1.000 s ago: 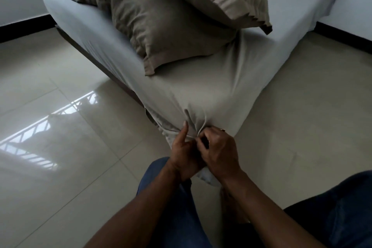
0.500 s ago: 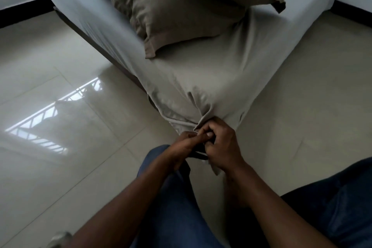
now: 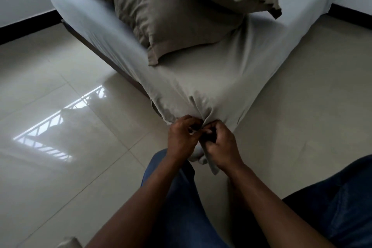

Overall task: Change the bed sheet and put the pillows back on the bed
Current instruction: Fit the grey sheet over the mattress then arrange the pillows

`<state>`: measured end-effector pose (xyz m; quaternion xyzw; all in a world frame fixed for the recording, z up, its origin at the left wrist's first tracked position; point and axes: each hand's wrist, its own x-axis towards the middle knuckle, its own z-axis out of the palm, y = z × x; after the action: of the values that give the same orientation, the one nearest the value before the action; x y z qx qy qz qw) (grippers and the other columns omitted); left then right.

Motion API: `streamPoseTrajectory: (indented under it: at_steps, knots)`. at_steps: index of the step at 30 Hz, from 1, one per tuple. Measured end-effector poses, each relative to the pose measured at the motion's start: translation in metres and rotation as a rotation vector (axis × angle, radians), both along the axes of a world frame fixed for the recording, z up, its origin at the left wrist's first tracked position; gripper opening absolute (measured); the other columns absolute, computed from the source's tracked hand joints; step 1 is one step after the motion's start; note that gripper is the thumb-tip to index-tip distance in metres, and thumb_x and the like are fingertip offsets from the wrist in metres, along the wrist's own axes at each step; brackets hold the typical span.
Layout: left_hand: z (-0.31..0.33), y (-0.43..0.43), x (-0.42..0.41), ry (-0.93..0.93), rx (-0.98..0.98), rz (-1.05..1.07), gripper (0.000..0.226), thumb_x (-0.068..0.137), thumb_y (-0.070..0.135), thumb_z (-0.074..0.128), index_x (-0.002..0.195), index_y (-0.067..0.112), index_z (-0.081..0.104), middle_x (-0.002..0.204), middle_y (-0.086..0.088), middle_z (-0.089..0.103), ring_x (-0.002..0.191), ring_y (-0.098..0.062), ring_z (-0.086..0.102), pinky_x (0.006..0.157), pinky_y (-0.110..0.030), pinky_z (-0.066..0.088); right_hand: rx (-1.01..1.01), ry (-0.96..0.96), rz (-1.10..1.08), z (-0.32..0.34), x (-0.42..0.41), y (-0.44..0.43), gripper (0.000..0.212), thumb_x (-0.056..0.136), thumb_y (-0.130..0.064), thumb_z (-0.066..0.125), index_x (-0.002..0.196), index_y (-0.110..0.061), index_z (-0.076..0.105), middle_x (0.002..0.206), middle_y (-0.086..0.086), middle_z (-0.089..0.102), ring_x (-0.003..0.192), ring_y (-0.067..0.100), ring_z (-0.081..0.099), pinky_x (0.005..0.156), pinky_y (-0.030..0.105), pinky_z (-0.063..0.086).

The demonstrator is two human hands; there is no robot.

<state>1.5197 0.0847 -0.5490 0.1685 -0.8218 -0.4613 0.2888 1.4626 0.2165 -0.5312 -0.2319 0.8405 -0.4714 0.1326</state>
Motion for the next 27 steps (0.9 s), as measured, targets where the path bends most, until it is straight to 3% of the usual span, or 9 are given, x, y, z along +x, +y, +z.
streamPoseTrajectory:
  at_steps: [4, 7, 12, 14, 15, 17, 20, 23, 27]
  knots:
    - [-0.004, -0.012, -0.002, -0.061, 0.13, -0.13, 0.015, 0.076, 0.022, 0.087, 0.087, 0.017, 0.079, 0.08, 0.009, 0.075, 0.073, -0.001, 0.071, 0.068, -0.017, 0.054, -0.018, 0.016, 0.001, -0.002, 0.004, 0.003, 0.022, 0.086, -0.013, 0.074, 0.103, -0.024, 0.066, 0.101, -0.011, 0.069, 0.095, -0.001, 0.065, 0.083, 0.019, 0.053]
    - [-0.006, -0.023, -0.007, -0.11, 0.226, -0.206, 0.017, 0.074, 0.015, 0.088, 0.088, 0.008, 0.08, 0.084, -0.001, 0.078, 0.079, -0.012, 0.074, 0.077, -0.03, 0.059, -0.069, 0.031, -0.015, -0.003, 0.01, 0.002, 0.022, 0.088, -0.011, 0.074, 0.106, -0.02, 0.066, 0.105, -0.009, 0.068, 0.098, 0.001, 0.065, 0.087, 0.021, 0.053]
    - [-0.003, -0.028, -0.005, -0.169, 0.289, -0.267, 0.01, 0.079, 0.013, 0.084, 0.085, 0.007, 0.079, 0.082, -0.002, 0.078, 0.079, -0.021, 0.074, 0.079, -0.044, 0.06, -0.212, 0.006, -0.226, 0.001, 0.024, 0.006, 0.033, 0.079, 0.005, 0.069, 0.096, -0.017, 0.051, 0.091, 0.0, 0.064, 0.08, 0.004, 0.064, 0.068, 0.019, 0.05]
    - [-0.001, -0.02, -0.004, -0.209, 0.165, -0.328, 0.009, 0.083, 0.019, 0.082, 0.076, 0.021, 0.076, 0.072, 0.014, 0.073, 0.068, -0.006, 0.069, 0.066, -0.032, 0.057, -0.202, 0.122, -0.288, 0.005, 0.021, 0.012, 0.03, 0.074, 0.001, 0.07, 0.09, -0.017, 0.053, 0.086, -0.002, 0.062, 0.075, 0.004, 0.062, 0.064, 0.016, 0.047]
    - [0.001, -0.013, -0.004, -0.232, 0.105, -0.361, 0.02, 0.083, 0.02, 0.078, 0.07, 0.031, 0.068, 0.065, 0.022, 0.067, 0.062, 0.004, 0.062, 0.059, -0.023, 0.05, -0.183, 0.186, -0.269, 0.008, 0.02, 0.014, 0.024, 0.074, -0.007, 0.072, 0.088, -0.018, 0.056, 0.085, -0.004, 0.062, 0.075, 0.003, 0.062, 0.064, 0.014, 0.046]
    - [0.0, -0.002, -0.009, -0.257, 0.062, -0.361, 0.034, 0.082, 0.014, 0.072, 0.065, 0.038, 0.056, 0.057, 0.027, 0.057, 0.054, 0.01, 0.052, 0.056, -0.013, 0.037, -0.116, 0.278, -0.214, 0.013, 0.017, 0.012, 0.016, 0.077, -0.028, 0.073, 0.087, -0.02, 0.062, 0.085, -0.007, 0.064, 0.077, 0.003, 0.061, 0.068, 0.013, 0.046]
    - [-0.006, -0.004, -0.014, -0.302, 0.07, -0.36, 0.028, 0.078, 0.005, 0.07, 0.066, 0.029, 0.064, 0.06, 0.014, 0.064, 0.056, 0.002, 0.058, 0.054, -0.02, 0.045, 0.007, 0.355, -0.246, 0.014, 0.013, 0.003, 0.03, 0.078, -0.046, 0.079, 0.083, -0.022, 0.062, 0.082, -0.006, 0.063, 0.074, 0.008, 0.06, 0.067, 0.023, 0.049]
    - [-0.009, -0.006, -0.017, -0.358, 0.117, -0.382, 0.014, 0.073, -0.006, 0.07, 0.071, 0.008, 0.072, 0.07, -0.009, 0.074, 0.061, -0.015, 0.07, 0.055, -0.032, 0.057, 0.053, 0.462, -0.274, 0.013, 0.014, 0.002, 0.032, 0.078, -0.041, 0.085, 0.083, -0.02, 0.061, 0.082, -0.004, 0.063, 0.073, 0.013, 0.06, 0.067, 0.03, 0.051]
    - [-0.008, 0.007, -0.016, -0.309, 0.113, -0.378, 0.007, 0.073, -0.009, 0.07, 0.073, -0.002, 0.071, 0.071, -0.007, 0.072, 0.062, -0.012, 0.068, 0.053, -0.033, 0.054, -0.021, 0.495, -0.277, 0.018, 0.019, 0.013, 0.025, 0.085, -0.035, 0.081, 0.089, -0.016, 0.065, 0.085, -0.003, 0.066, 0.073, 0.012, 0.062, 0.066, 0.028, 0.053]
